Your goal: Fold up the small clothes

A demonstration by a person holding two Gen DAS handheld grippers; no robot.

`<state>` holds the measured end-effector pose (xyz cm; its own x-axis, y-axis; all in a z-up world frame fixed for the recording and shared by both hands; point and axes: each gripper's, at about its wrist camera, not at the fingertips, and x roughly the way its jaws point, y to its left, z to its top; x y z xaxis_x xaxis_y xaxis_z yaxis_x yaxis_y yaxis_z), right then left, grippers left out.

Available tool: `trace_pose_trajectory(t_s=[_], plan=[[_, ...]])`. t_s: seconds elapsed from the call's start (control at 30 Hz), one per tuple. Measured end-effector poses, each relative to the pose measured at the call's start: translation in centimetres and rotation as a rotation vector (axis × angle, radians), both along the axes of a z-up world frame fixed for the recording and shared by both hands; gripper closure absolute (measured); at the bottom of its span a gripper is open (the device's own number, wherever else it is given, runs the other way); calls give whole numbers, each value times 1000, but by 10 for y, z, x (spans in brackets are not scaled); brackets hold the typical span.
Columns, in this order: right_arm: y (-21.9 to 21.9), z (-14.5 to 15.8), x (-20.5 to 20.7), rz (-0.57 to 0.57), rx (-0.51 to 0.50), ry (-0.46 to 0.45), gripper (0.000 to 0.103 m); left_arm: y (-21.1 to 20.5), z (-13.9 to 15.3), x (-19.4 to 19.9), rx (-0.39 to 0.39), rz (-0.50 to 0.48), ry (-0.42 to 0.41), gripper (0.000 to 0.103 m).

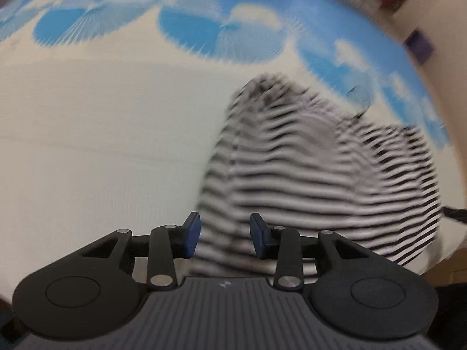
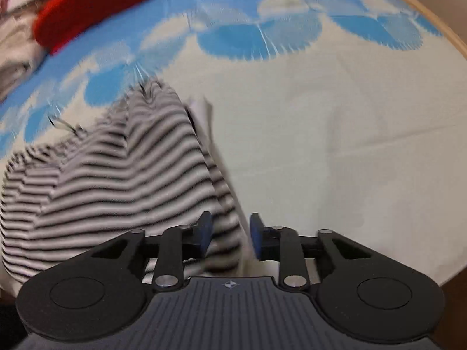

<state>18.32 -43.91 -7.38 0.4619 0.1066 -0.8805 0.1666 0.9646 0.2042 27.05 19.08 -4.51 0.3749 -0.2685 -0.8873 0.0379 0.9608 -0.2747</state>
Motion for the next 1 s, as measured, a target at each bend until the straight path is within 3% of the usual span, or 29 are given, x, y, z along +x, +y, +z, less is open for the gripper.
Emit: trace_pose_trajectory(t_s=[0.07,0.2,0.23,0.27,0.4,0.53,0.6,0.67,0.7,0.73,0.77,0.87,0.93,1.0], plan=[[4,-3,2,13,11,-19,71,-12,4,2,-26,-30,-45,63],[20,-13,18,68,-45,-39,71,-43,2,17,-3,-84,-119,63],[23,-15,21,79,-49,-39,75,-50,3,20,-12,-91,-135,63],[24,-17,24,89,-39,-34,103,-51,5,19,-21,-96,-144,63],[12,-24,32,-3,-35,-37,103,-77,4,36,-40,-120,-179,63],[1,-35,39,-87,-37,23,103,-99,-9,60,-34,-135,-150,63],[10,-36,44,-62,-50,35,100,-105,-25,71,38,-137,-75,63],[20,-30,51,-49,-96,10,84,-109,-48,79,121,-124,49,63],[22,-26,51,-50,-107,-25,77,-106,-49,82,105,-97,67,63],[24,-19,53,-54,-102,-76,66,-102,-43,86,69,-60,56,63],[25,-14,55,-56,-86,-117,62,-97,-36,88,29,-34,28,62],[33,-10,71,-42,-50,-171,60,-80,-18,91,-77,36,-56,58],[40,-14,84,-23,-51,-168,60,-71,-16,95,-67,87,-77,56],[49,-19,95,-3,-70,-152,60,-68,-18,100,16,127,-80,53]])
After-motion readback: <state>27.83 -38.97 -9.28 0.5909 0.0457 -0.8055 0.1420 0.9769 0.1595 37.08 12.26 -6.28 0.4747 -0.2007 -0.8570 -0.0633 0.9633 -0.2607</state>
